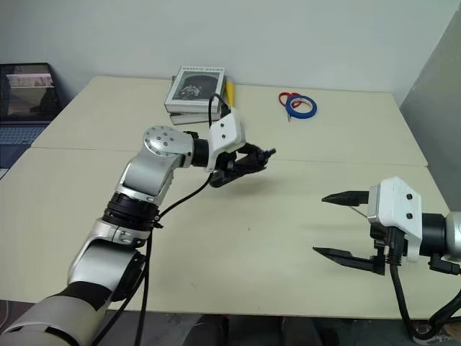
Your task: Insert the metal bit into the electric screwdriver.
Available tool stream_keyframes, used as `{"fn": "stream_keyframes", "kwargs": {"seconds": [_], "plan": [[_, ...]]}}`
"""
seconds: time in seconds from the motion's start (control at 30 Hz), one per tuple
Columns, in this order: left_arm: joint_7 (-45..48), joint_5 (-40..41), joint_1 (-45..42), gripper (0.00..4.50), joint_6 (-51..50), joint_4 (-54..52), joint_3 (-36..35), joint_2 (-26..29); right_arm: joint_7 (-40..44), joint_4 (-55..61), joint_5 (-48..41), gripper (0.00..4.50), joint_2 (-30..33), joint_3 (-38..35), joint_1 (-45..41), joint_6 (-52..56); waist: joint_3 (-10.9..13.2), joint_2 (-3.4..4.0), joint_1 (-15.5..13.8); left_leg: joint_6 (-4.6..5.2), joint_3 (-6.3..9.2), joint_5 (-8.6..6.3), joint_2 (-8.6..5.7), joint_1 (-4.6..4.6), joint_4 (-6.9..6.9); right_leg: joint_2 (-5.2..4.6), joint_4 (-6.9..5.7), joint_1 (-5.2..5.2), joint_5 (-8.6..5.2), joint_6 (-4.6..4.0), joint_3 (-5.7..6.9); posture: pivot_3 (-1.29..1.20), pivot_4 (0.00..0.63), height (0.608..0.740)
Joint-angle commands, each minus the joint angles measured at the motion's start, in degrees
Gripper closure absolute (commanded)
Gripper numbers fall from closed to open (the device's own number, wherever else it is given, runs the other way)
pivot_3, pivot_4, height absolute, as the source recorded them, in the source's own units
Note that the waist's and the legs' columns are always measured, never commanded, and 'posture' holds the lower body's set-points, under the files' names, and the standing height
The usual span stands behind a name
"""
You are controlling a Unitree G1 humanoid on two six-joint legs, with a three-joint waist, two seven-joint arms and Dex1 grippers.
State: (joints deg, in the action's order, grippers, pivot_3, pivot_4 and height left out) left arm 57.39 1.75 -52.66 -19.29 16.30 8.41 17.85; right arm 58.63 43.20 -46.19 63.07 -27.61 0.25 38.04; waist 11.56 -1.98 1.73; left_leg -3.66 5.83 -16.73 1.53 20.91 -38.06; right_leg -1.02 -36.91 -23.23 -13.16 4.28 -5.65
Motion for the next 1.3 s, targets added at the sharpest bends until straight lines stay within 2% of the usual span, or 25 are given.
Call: {"fn": "stream_keyframes", "kwargs": {"seconds": [0.03, 0.4, 0.67, 0.97, 1.3], "plan": [[-6.4, 4.5, 3.1, 2.85, 0.6, -4.8, -4.9, -3.0, -0.3, -0.9, -0.2, 0.00, 1.0, 0.3, -2.5, -0.6, 0.0, 0.00, 0.1, 0.00, -0.01, 0.00, 0.00, -0.02, 0.00, 0.00, 0.00, 0.00, 0.00, 0.00, 0.00, 0.00, 0.150, 0.740], [-14.0, 8.4, 12.0, 2.85, 6.5, -8.2, -7.6, -5.7, -3.0, -3.0, -0.3, 0.00, -0.7, 4.9, -9.3, -0.8, 0.0, 0.00, -0.1, -0.01, 0.02, 0.01, -0.03, 0.00, 0.00, -0.02, 0.01, 0.00, 0.02, 0.01, 0.01, 0.00, 0.150, 0.740], [-16.2, 9.5, 17.6, 2.85, 5.1, -13.0, -8.7, -3.0, -6.0, -4.6, -2.5, 0.00, -3.1, 7.8, -15.7, 0.1, 0.0, 0.01, 0.0, -0.01, 0.02, 0.01, -0.03, -0.01, 0.01, -0.02, 0.01, 0.00, 0.03, 0.00, 0.01, 0.00, 0.150, 0.740], [-20.4, 11.2, 23.5, 2.85, 3.3, -19.8, -10.5, -0.9, -5.8, -6.2, -2.2, 0.00, -4.5, 10.8, -19.0, -1.2, 0.0, 0.01, -0.1, -0.01, 0.02, 0.01, -0.02, -0.02, 0.01, -0.02, 0.00, 0.00, 0.03, 0.00, 0.02, 0.00, 0.150, 0.740], [-21.9, 16.1, 20.8, 2.85, 0.1, -23.1, -9.0, -4.8, -4.5, -8.4, -1.1, 0.00, -4.2, 12.6, -20.9, -1.6, 0.0, 0.01, -0.2, -0.01, 0.03, 0.01, -0.03, 0.02, 0.00, -0.03, 0.03, 0.00, 0.03, 0.00, 0.04, 0.00, 0.150, 0.740]]}}
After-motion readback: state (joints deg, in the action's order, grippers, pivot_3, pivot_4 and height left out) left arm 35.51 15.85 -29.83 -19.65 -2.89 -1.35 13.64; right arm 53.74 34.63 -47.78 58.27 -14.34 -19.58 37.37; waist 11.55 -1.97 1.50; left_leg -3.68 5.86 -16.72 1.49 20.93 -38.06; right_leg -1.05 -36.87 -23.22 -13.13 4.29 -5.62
